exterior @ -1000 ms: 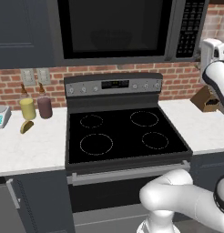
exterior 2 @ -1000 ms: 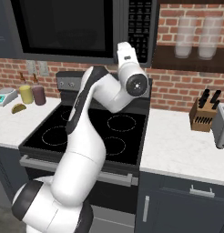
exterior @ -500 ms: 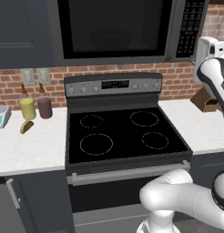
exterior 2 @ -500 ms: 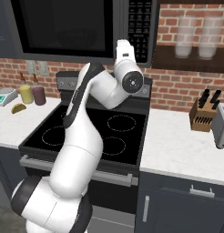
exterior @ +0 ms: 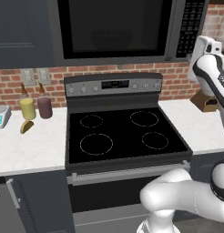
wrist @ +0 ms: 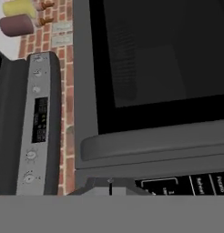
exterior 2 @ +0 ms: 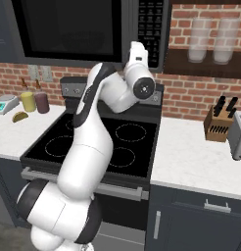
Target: Pick the tomato from the sink and place it in the bowl. Then pick the bowl and place it in the microwave. Then close the microwave door and press the start button.
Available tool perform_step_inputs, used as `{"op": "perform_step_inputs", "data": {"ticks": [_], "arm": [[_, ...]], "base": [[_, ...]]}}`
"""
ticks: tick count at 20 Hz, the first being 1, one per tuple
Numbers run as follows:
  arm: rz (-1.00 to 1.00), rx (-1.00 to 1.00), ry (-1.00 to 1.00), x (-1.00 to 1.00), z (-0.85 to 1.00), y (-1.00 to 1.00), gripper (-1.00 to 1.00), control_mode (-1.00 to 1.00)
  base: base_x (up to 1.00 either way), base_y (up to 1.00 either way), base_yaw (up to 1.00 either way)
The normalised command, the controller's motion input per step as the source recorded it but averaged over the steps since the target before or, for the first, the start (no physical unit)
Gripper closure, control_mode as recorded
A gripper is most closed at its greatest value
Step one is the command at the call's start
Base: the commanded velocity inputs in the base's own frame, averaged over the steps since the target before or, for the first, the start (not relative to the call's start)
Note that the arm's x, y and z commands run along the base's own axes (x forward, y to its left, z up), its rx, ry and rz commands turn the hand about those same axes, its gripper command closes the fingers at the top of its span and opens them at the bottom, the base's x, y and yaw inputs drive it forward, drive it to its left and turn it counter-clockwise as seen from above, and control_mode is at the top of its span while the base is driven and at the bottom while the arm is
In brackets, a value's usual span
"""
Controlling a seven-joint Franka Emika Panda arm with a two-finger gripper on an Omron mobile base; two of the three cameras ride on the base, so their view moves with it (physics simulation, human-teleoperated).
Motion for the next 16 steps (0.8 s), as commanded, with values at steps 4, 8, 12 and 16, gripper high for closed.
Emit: {"op": "perform_step_inputs", "data": {"ticks": [4, 8, 12, 16], "arm": [[0.0, 0.1, 0.0, 0.24, 0.0, -0.11, 1.0, -1.0], [0.0, 0.08, 0.0, 0.28, 0.0, -0.2, 1.0, -1.0], [0.0, 0.04, 0.0, 0.38, 0.0, -0.06, 1.0, -1.0], [0.0, 0.0, 0.0, 0.44, -0.02, 0.0, 1.0, -1.0]], "base": [[0.0, 0.0, 0.0], [0.0, 0.0, 0.0], [0.0, 0.0, 0.0], [0.0, 0.0, 0.0]]}}
